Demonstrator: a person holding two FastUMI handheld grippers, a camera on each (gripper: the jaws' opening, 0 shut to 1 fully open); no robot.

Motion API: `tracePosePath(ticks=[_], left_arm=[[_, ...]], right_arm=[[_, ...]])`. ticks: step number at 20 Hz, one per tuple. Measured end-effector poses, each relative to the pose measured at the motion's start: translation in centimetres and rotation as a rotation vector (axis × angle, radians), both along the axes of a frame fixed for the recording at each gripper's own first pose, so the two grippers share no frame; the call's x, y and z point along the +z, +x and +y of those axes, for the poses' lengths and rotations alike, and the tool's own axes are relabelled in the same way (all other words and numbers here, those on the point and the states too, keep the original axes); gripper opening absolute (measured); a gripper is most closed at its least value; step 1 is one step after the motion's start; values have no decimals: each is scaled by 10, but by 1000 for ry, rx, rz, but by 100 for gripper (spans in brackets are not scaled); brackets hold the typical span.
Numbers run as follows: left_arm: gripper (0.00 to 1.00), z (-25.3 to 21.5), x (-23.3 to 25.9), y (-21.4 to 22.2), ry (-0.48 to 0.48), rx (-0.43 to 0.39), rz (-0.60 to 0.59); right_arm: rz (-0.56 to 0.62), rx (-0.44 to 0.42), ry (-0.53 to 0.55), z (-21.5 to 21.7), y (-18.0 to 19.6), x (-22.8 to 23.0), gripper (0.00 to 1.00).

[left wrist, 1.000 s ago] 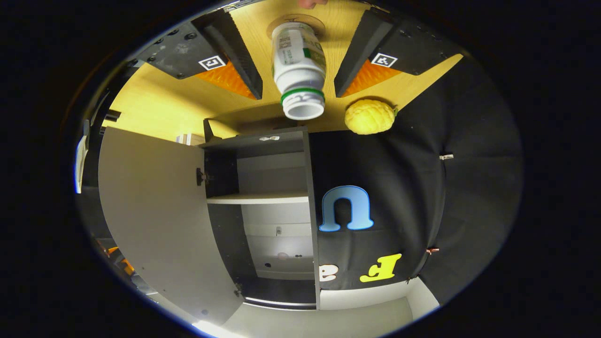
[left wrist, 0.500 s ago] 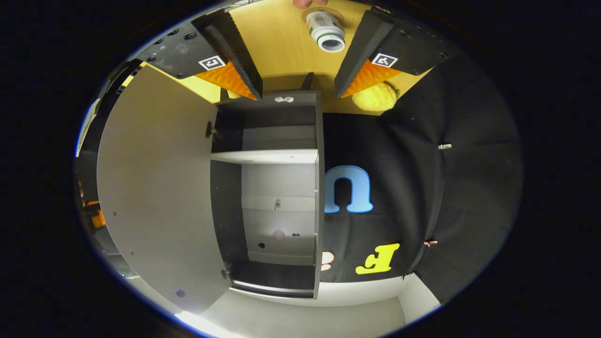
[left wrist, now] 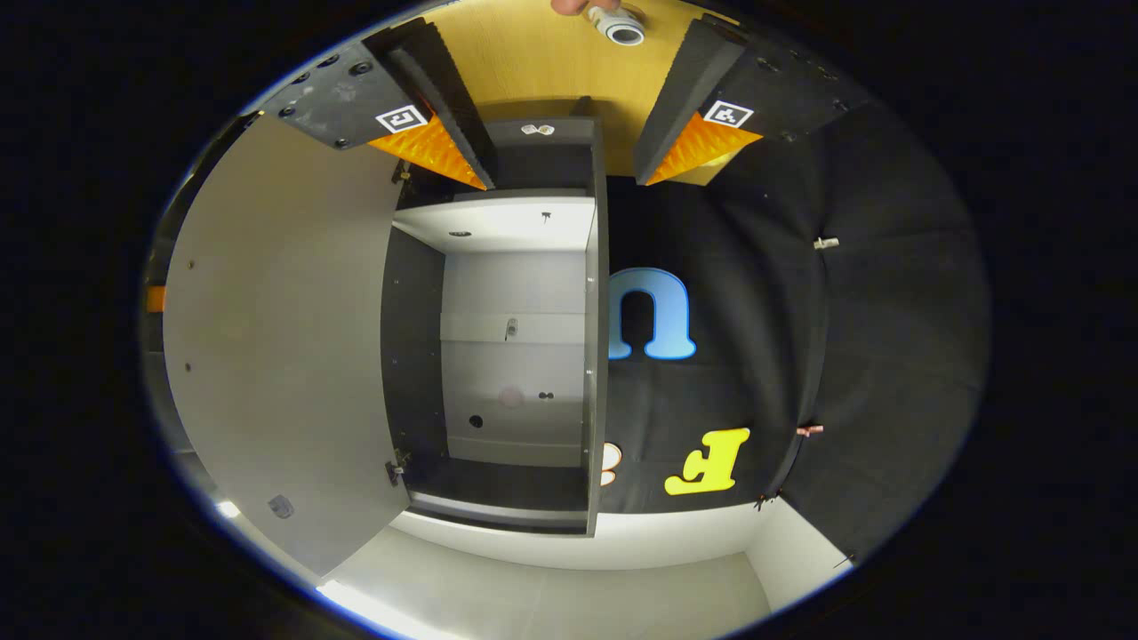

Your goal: Open the cabinet door with the right hand, grasp the bottle in the cabinet with the left hand and place it on the coaster, then close the cabinet door with the right hand.

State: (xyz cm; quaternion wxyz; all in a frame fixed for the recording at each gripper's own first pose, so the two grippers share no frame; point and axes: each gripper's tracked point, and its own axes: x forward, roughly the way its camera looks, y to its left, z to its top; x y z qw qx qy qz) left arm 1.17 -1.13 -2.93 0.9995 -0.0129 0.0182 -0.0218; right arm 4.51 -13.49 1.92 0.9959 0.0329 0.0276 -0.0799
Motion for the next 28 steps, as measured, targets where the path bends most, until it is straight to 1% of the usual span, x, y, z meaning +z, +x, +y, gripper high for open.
tracePosePath(ticks=[1, 3, 6, 7, 9, 10, 12, 13, 14, 15, 16, 19, 20, 21, 24, 28], left_arm=[[97, -1, 8, 0, -21, -3, -3], [97, 0, 20, -1, -45, -5, -8], [97, 7, 36, -6, -2, 12, -35], [96, 10, 35, -8, 6, 14, -35], [99, 13, 30, -10, 10, 14, -28], [99, 15, 27, -12, 12, 15, -23], [99, 22, 24, -13, 18, 26, -13], [99, 25, 23, -14, 20, 31, -11], [97, 29, 21, -13, 19, 36, -9], [99, 30, 21, -13, 18, 39, -6], [97, 31, 18, -13, 18, 40, -4], [97, 36, 18, -12, 21, 44, -3], [99, 37, 16, -12, 21, 45, -2], [97, 39, 16, -12, 21, 48, -2], [97, 46, 13, -13, 16, 55, -1], [97, 58, 14, -12, 18, 65, -5]], right_arm=[[-1, 5, 5, 2, 1, 1, 98], [-4, 12, 7, 8, 4, 2, 98], [-1, 1, 5, 9, 5, 2, 96], [-1, -5, 9, 10, 3, 2, 96], [-3, -9, 2, 13, 3, 2, 96], [-5, -4, -3, 16, 3, 3, 97], [-7, 6, -13, 31, 1, 4, 97], [-2, 10, -16, 40, 1, 2, 94], [-5, 15, -13, 47, -1, 2, 94], [-2, 20, -13, 56, 0, 2, 95], [-2, 28, -16, 66, -1, 2, 95], [5, 61, -16, 96, 0, -1, 95], [10, 68, -14, 107, -1, -2, 95], [12, 75, -15, 116, 0, -2, 95], [15, 99, -16, 145, 7, -2, 95], [13, 162, -9, 187, 19, -4, 95]])
